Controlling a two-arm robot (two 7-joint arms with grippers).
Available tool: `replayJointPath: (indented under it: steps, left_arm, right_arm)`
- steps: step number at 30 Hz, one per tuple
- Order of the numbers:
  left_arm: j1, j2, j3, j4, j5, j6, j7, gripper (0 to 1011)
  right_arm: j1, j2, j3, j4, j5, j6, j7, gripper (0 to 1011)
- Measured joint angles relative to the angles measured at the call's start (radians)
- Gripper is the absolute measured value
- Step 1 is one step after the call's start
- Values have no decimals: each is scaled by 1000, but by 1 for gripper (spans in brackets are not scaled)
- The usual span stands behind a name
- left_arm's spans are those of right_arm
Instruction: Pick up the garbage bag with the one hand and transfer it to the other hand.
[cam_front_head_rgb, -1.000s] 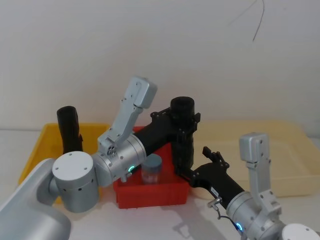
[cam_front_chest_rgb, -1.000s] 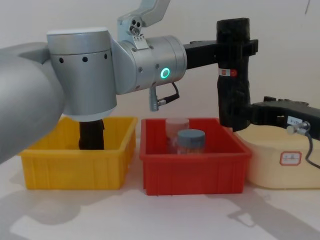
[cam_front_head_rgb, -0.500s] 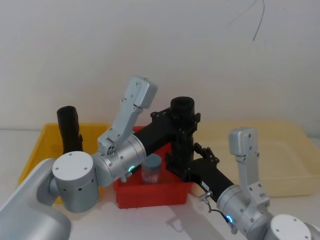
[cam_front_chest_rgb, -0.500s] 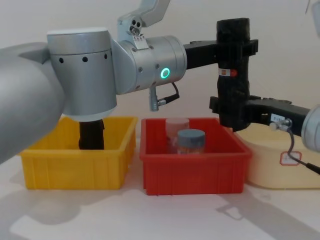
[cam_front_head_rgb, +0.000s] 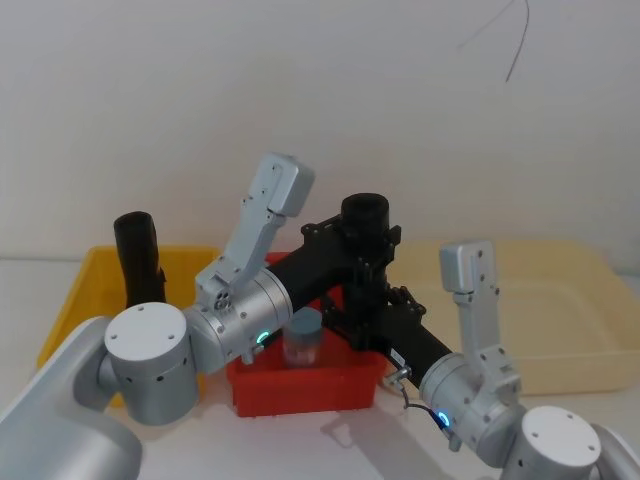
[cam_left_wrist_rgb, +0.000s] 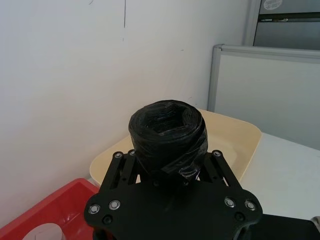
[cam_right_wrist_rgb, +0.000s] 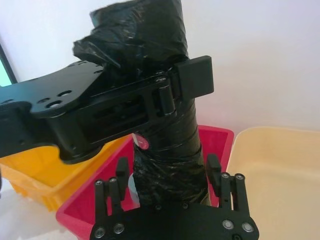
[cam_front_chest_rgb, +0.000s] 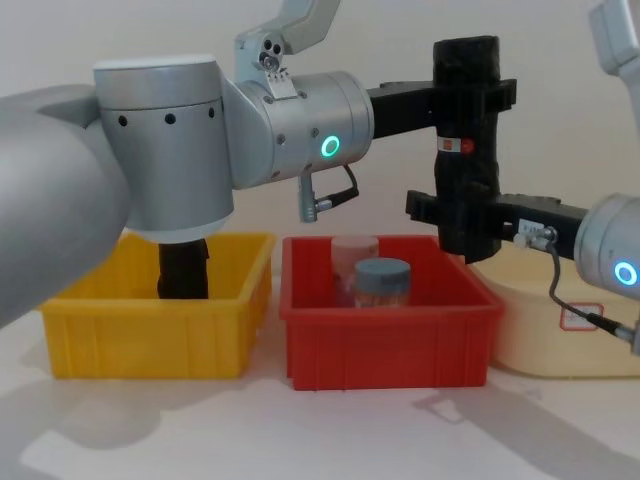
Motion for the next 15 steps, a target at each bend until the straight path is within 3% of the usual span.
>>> replayJointPath:
  steps: [7,8,15]
  left_arm:
    - [0,0,0,0,0,0,0,456]
    - [0,0,0,0,0,0,0,456]
    - [0,0,0,0,0,0,0,456]
  right_arm:
    - [18,-12,0,17,-4,20,-11,804]
    - [19,-13,0,18,-5,22,-12,737]
    - [22,-20,1,19,-15,28,-19,555]
